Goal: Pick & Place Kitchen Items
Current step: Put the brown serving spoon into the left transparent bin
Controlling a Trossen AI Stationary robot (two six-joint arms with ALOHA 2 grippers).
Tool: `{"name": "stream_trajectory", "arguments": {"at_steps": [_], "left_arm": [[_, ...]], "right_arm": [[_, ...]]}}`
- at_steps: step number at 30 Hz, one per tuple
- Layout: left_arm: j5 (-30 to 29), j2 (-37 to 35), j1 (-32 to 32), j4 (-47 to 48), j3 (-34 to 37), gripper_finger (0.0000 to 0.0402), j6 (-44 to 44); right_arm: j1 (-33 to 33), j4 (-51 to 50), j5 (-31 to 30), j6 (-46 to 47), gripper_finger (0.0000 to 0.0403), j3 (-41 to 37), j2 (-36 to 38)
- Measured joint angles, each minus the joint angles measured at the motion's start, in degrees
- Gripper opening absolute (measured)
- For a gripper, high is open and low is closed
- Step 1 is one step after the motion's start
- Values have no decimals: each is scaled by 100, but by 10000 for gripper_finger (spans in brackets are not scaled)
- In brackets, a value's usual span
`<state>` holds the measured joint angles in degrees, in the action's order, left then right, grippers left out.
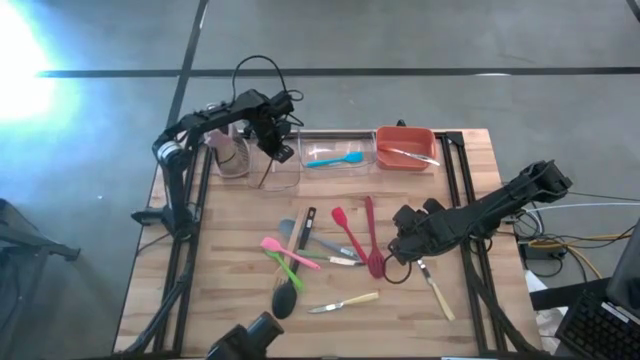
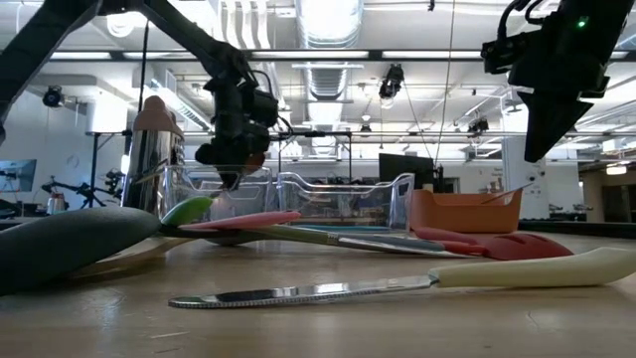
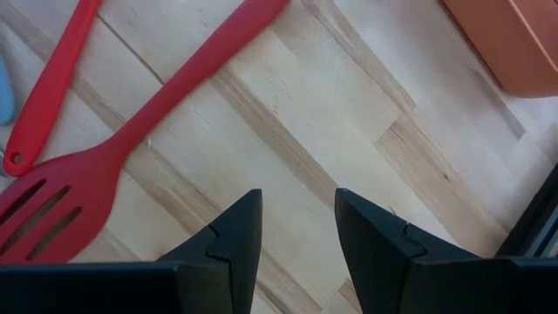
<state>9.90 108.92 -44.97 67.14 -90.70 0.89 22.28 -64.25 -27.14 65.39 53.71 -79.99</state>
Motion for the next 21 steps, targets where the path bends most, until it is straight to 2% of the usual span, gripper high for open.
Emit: {"name": "stream_trajectory", "arguments": {"at_steps": [11, 21], "left_arm": [[133, 444, -72, -93, -13, 38, -157], [146, 684, -83, -119, -155, 33, -210]], "right_arm": [[0, -2, -134, -7, 146, -7, 0], [-37, 9, -155, -87, 137, -7, 0]]}}
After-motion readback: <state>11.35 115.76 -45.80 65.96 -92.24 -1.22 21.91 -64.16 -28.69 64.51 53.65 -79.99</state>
